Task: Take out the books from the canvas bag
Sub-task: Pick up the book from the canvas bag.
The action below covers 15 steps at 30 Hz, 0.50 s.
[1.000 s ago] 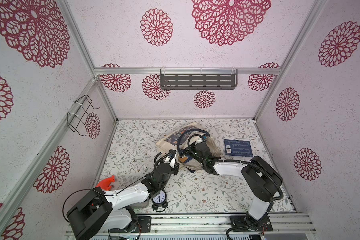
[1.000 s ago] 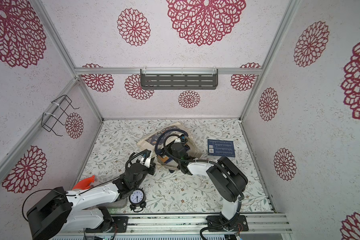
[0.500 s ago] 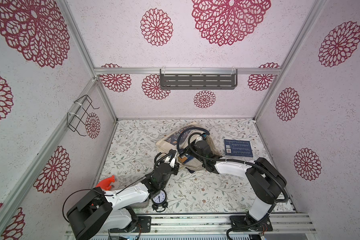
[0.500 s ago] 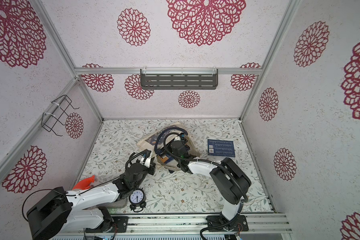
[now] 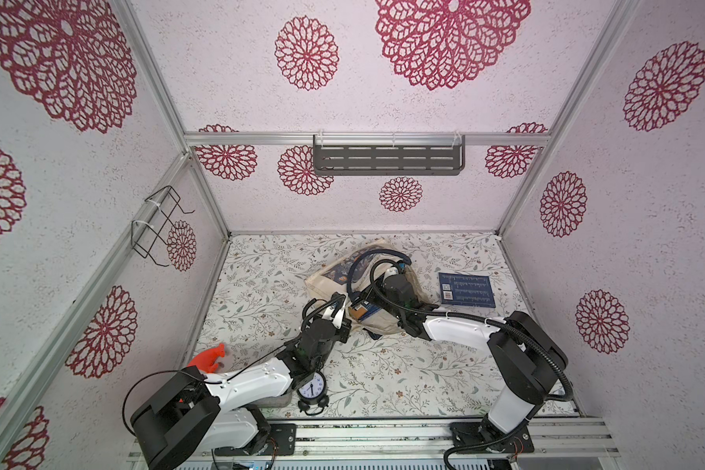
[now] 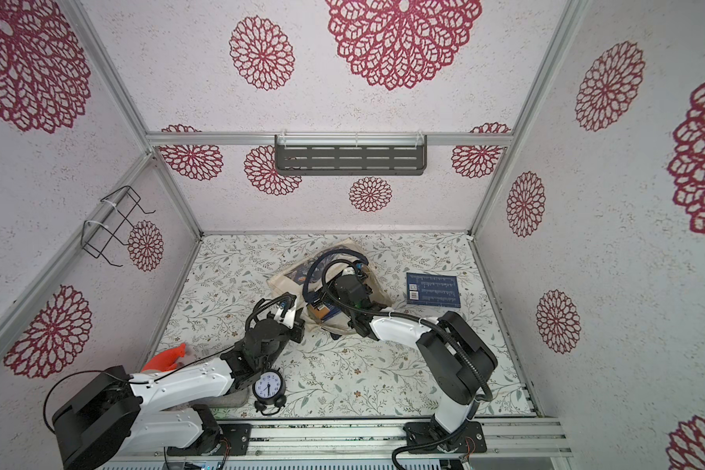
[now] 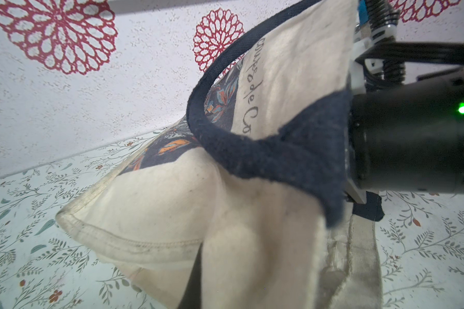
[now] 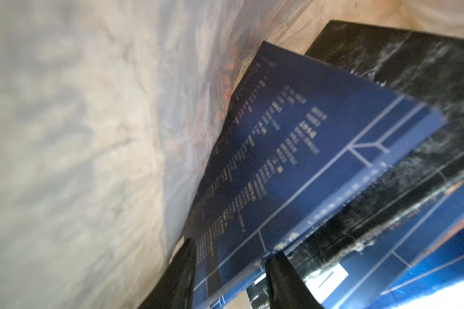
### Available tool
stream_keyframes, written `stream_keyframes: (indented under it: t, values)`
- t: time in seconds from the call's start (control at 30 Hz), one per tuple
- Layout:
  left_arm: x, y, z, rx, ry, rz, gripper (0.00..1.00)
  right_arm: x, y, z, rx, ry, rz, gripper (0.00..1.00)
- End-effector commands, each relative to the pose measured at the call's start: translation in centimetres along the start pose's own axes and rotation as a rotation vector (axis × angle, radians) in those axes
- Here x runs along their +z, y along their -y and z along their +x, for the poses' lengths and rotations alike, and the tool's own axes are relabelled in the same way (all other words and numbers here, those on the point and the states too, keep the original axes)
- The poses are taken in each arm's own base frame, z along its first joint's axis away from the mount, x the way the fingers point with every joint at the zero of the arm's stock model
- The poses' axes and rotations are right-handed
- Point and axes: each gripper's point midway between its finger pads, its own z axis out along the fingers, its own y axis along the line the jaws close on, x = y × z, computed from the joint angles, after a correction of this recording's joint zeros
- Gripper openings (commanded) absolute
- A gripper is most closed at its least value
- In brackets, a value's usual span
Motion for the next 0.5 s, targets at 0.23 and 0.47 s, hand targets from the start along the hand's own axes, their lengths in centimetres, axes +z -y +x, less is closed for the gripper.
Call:
stream_keyframes:
  t: [0.23, 0.47]
  values:
    - [-0.7, 1.5, -4.4, -0.061, 0.137, 0.066, 0.0, -2.2, -6.6, -7.3, 0.011, 0.238, -0.2, 0.41]
    - [-0.7, 1.5, -4.4, -0.059, 0.138, 0.066, 0.0, -1.2, -9.6, -7.6, -0.001, 0.261, -0.36, 0.37]
